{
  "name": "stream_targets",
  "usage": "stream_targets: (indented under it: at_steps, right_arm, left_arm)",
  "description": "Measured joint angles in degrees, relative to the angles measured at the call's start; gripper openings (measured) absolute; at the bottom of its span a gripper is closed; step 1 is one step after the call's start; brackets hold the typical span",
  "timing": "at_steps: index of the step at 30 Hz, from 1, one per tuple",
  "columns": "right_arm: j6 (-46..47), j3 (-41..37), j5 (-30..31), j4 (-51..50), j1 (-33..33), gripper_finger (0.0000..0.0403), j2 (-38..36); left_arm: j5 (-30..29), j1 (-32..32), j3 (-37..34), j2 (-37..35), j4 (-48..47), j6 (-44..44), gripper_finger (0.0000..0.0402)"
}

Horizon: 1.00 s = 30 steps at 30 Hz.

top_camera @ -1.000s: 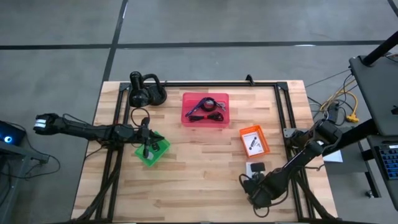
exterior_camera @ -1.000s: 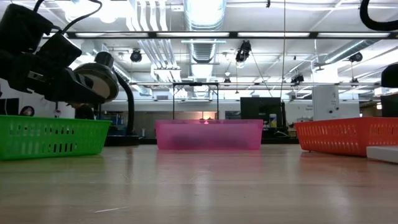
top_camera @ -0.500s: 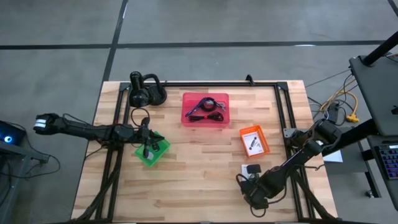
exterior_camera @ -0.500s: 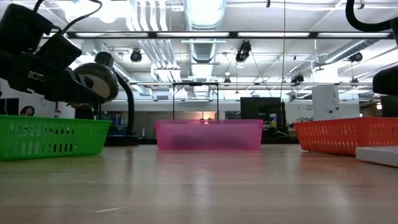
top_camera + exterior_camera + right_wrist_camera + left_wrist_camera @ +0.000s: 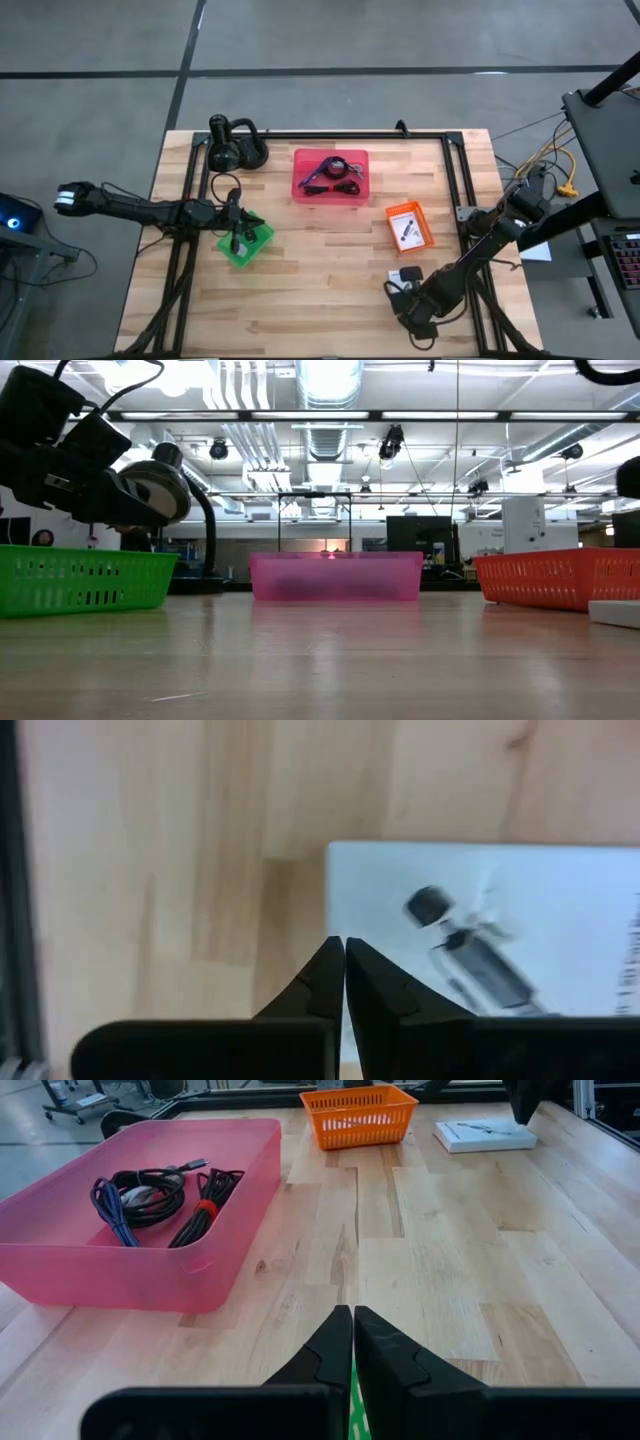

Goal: Pick and place items into bin
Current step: Put the card reader box into the orange bin

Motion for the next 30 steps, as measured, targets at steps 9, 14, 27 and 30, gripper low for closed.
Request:
stream_targets:
  at_steps: [9,14,27,30]
  right_arm:
    - [3.9,0.3,3.2,-2.6,-0.5,0.0008,-0.4]
    - [11.8,1.4,4.8,-6.4,-1.9,0.0009,-1.9]
    - [30.0,1.5,4.7,-6.8,-3.6,0.0171,-5.6]
    - [37.5,1.5,4.5,-6.9,-3.7,0.0231,-5.6]
  left_arm:
    - [0.0,0.0,0.0,0.0,0.0,0.0,0.0]
    - [0.0,0.0,0.0,0.0,0.0,0.0,0.0]
    - [0.0,0.0,0.0,-0.1,1.7,0.0,0.0]
    - [0.0,0.0,0.0,0.0,1.7,0.0,0.0]
